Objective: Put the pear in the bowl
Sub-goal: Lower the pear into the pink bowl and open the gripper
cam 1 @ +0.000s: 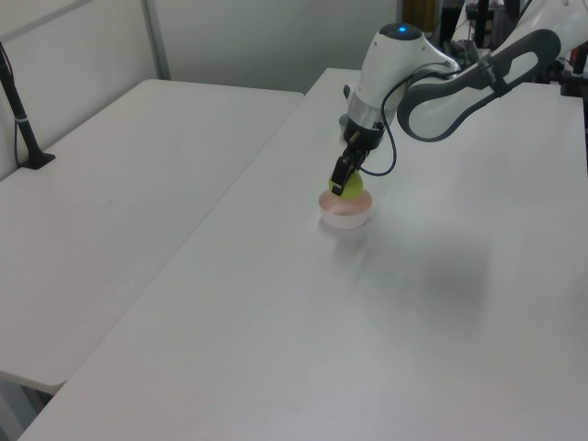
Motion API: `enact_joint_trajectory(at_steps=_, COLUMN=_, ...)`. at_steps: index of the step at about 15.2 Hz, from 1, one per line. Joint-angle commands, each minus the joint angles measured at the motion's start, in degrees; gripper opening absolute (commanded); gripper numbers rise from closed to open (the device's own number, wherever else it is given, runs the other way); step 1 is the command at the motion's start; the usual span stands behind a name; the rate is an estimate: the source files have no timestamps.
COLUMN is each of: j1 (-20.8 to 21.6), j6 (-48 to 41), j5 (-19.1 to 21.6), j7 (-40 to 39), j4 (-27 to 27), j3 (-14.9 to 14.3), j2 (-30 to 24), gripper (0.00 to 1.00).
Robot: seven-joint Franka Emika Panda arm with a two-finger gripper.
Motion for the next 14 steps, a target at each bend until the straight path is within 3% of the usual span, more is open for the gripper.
enact_joint_trajectory(at_steps=1, j1=0.7, j6=2.0, j5=-0.9, j7=0.0, j4=-0.7, j3=-0.5, j2=1.2, gripper=0.53)
enact_joint_trajectory(at_steps=7, j1=1.4, j6=2.6, j5=-0.9, j7=0.1, j4=-0.7, j3=-0.5, j2=2.5, gripper=0.55)
enact_joint_trajectory(at_steps=10, j1=1.4, j6=3.7, j5=-0.7, j7=0.6, j4=-0.6, j3=-0.5, j2=2.7, gripper=0.76)
enact_joint_trajectory(at_steps=14, j1=1.3, j6=3.4, j5=-0.4, j7=0.9, j4=0.1, j3=-0.5, j2=2.5, gripper=0.89)
